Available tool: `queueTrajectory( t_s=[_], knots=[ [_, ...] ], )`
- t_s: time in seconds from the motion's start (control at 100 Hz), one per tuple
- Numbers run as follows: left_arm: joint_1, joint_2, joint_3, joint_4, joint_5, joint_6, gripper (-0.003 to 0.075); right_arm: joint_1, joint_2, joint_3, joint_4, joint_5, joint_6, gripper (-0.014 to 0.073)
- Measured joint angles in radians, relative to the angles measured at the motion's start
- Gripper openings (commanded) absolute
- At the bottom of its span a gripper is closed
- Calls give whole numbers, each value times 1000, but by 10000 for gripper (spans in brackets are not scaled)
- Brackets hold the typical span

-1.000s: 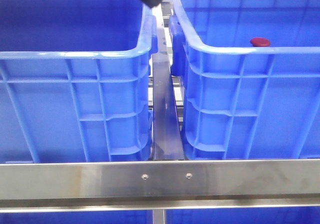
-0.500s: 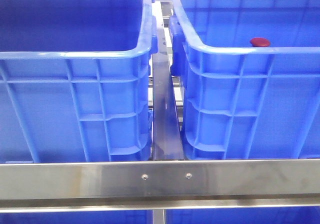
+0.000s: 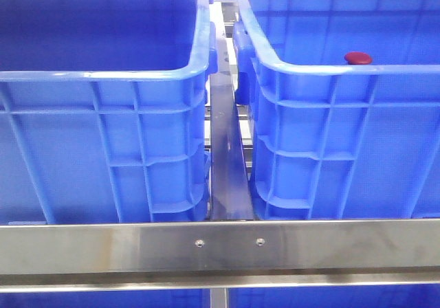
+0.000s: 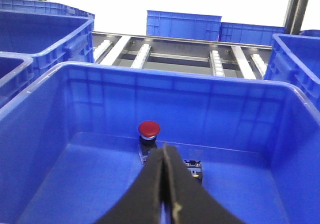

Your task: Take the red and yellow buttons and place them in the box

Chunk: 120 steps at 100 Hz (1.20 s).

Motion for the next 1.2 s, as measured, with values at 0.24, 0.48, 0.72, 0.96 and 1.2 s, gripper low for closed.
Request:
queueTrajectory(
  t_s=[0.24,0.48,0.72,0.96,1.2],
  knots=[
    [0,-167,133,-5,-65,0,-20,0,0,0,1,1,0,-69],
    [0,-249,223,-5,-116,0,-20,0,0,0,1,1,0,-69],
    [4,-285,270,-5,-143,0,-20,0,0,0,2,3,0,-69],
    [42,-364,326,-8,-205,0,-20,0,0,0,2,4,0,-69],
    [109,-448,403,-9,-267,0,-20,0,-2,0,2,4,0,-69]
  ],
)
